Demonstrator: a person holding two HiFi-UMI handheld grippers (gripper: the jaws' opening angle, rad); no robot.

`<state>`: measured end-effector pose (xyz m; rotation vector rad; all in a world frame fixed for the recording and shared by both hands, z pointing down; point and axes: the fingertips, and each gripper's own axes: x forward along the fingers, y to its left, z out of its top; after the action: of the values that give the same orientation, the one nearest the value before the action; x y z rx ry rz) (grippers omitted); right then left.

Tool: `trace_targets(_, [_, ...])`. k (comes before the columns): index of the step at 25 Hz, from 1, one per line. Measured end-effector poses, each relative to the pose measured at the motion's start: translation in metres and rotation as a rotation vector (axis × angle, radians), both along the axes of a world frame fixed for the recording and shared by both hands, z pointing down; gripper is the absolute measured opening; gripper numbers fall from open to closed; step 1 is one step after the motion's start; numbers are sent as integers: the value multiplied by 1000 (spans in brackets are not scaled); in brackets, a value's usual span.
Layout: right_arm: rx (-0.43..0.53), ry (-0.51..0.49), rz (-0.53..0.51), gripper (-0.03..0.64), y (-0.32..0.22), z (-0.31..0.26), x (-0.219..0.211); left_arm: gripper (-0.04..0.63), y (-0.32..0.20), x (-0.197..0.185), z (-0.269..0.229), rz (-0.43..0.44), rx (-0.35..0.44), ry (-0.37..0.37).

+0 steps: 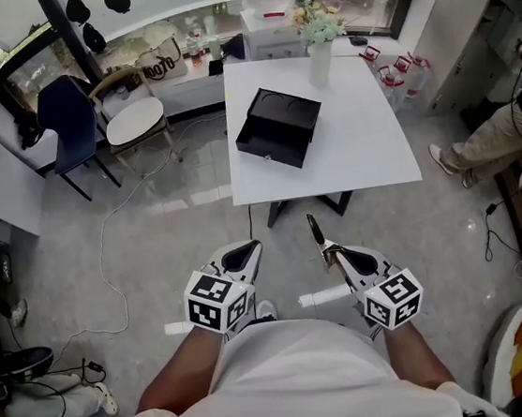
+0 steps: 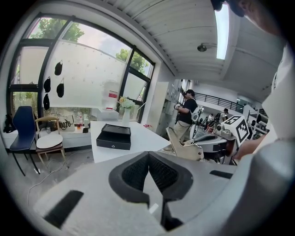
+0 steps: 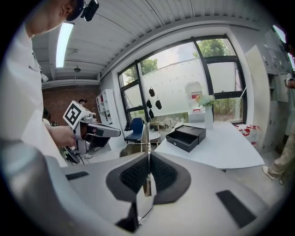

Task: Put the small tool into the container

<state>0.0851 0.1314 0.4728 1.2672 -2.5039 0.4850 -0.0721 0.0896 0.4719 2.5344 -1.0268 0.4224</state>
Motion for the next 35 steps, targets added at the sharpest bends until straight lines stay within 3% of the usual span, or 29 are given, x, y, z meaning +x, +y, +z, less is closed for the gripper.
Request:
trace_targets(9, [14,13,64,12,-50,0,-27,9,-48,-38,8,39,-7,-5])
trace_targets(19, [-36,31,82,12,-80,15,-18,9,-76,-29,27,60,-57,10])
trace_targets(35, [-7,7,-108,12,-233,3,12,9,-199,7,18,-114,-53,-7])
